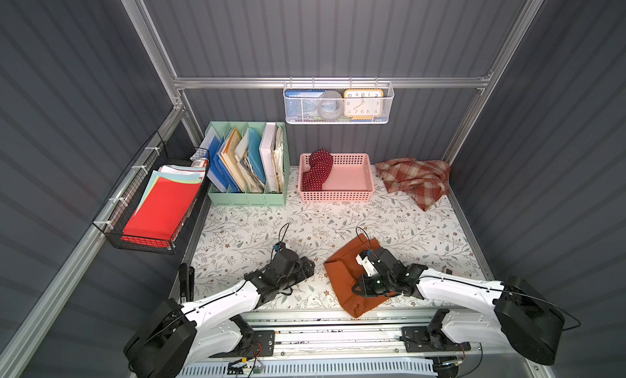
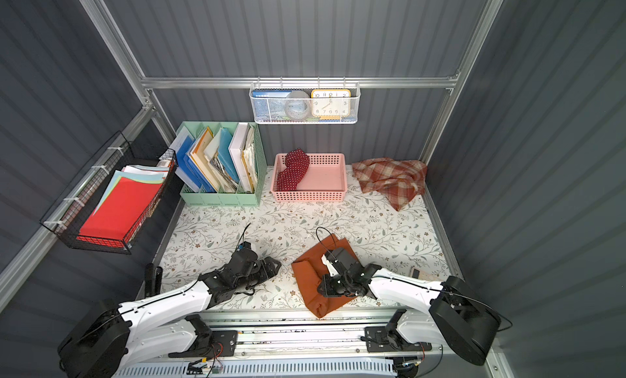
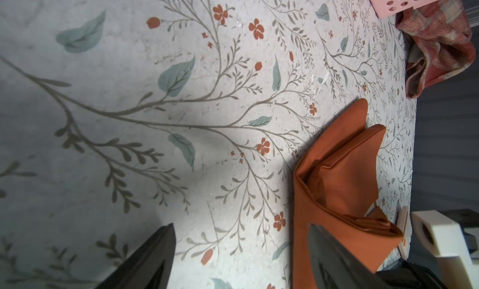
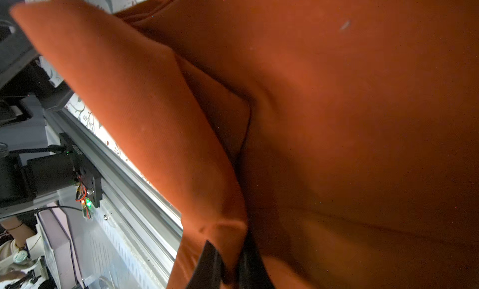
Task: Roll up the skirts
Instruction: Roll the skirt at the center of the board.
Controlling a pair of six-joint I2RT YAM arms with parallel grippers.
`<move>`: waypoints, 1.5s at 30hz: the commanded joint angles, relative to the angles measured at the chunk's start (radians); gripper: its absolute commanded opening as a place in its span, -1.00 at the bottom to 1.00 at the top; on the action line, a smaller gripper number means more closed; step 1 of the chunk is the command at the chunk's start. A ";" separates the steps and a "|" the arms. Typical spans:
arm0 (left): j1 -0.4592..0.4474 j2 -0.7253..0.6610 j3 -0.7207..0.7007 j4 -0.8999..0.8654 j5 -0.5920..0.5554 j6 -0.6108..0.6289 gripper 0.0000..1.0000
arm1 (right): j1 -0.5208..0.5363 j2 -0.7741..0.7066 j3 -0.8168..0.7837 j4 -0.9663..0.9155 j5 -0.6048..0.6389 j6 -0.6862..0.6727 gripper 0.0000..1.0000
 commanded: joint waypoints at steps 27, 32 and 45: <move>-0.167 0.414 0.213 0.295 0.050 -0.051 0.77 | 0.015 -0.036 0.042 -0.203 0.250 -0.075 -0.48; -0.173 0.436 0.194 0.302 0.046 -0.059 0.78 | 0.018 0.092 0.092 -0.152 0.258 -0.139 -0.49; -0.175 0.522 0.200 0.323 0.065 -0.033 0.74 | 0.017 0.328 0.164 -0.159 0.386 -0.132 -0.57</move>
